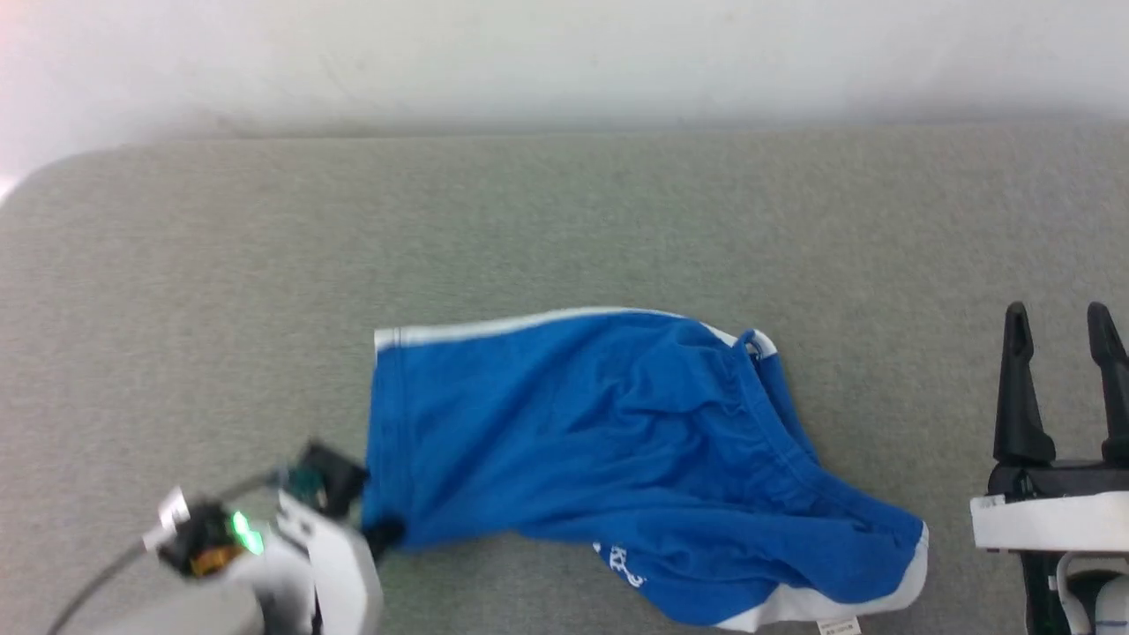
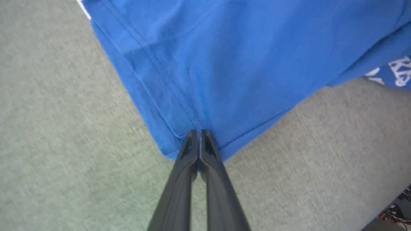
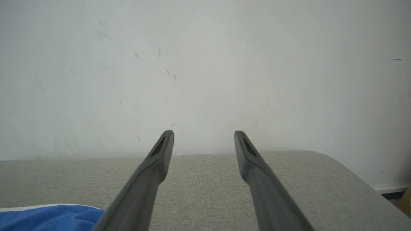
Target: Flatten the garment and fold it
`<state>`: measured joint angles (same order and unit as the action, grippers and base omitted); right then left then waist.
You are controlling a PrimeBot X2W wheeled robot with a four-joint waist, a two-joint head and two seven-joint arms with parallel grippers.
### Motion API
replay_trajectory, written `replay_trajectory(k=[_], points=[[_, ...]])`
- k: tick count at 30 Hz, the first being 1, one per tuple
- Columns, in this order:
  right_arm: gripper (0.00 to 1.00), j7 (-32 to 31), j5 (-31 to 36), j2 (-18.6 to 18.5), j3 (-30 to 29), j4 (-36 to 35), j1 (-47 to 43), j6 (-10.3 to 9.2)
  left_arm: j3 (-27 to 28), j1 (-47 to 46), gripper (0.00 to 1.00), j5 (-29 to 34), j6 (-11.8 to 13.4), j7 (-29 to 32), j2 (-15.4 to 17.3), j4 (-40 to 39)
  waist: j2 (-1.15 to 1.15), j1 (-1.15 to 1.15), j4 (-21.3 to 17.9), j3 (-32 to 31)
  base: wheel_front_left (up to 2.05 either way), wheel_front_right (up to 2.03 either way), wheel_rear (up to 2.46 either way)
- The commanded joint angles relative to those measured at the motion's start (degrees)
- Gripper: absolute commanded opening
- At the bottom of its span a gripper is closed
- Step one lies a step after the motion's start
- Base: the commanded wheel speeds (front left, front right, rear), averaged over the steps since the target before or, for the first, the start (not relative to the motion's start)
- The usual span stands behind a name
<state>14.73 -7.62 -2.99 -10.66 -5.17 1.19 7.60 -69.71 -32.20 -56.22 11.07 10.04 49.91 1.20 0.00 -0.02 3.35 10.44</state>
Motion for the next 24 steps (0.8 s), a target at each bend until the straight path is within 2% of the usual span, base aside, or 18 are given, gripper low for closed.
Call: replay_trajectory(k=[1, 4, 5, 6, 16, 19, 24], points=[[1.00, 0.27, 0.48, 0.12, -0.01, -0.17, -0.84, -0.11, -0.30, 1.56, 0.00, -0.53, 0.66, -0.37, -0.20, -0.70, 0.00, 0.02, 2.62, -2.75, 0.00, 0.00, 0.00], [1.00, 0.27, 0.82, 0.12, -0.29, -0.05, -1.27, -0.11, -1.06, 4.78, 0.00, -1.67, 0.95, -0.54, -1.14, -0.95, 0.00, 0.02, 2.95, -3.43, 0.00, 0.00, 0.00], [1.00, 0.27, 0.99, 0.12, -0.28, 0.00, -1.31, -0.11, -1.13, 4.83, 0.43, -1.28, 1.21, -0.72, -1.37, -0.80, 0.00, 0.02, 3.01, -3.66, 0.00, 0.00, 0.00], [1.00, 0.27, 1.14, 0.12, -0.24, 0.02, -1.31, -0.11, -0.82, 4.62, 1.00, -0.77, 1.59, -1.65, -1.65, -0.29, 0.00, 0.02, 3.05, -3.83, 0.00, 0.00, 0.00], [1.00, 0.27, 1.00, 0.12, 0.08, -0.31, -1.37, -0.11, 7.04, -7.26, 1.00, 4.33, 3.27, -7.74, -0.28, 0.51, 0.00, 0.02, 2.92, -4.36, 0.00, 0.00, 0.00], [1.00, 0.27, 0.74, 0.12, 0.39, -0.41, -0.98, -0.11, 7.21, -11.23, 1.00, 5.01, 1.27, -5.42, -0.80, 2.99, 0.00, 0.02, 2.35, -3.62, 0.00, 0.00, 0.00], [1.00, 0.27, 0.83, 0.12, 0.73, -0.44, 0.17, -0.11, 3.99, -16.45, 1.00, 3.67, -6.33, 4.27, -3.26, 9.73, 0.00, 0.02, 0.73, -1.95, 0.00, 0.00, 0.00]])
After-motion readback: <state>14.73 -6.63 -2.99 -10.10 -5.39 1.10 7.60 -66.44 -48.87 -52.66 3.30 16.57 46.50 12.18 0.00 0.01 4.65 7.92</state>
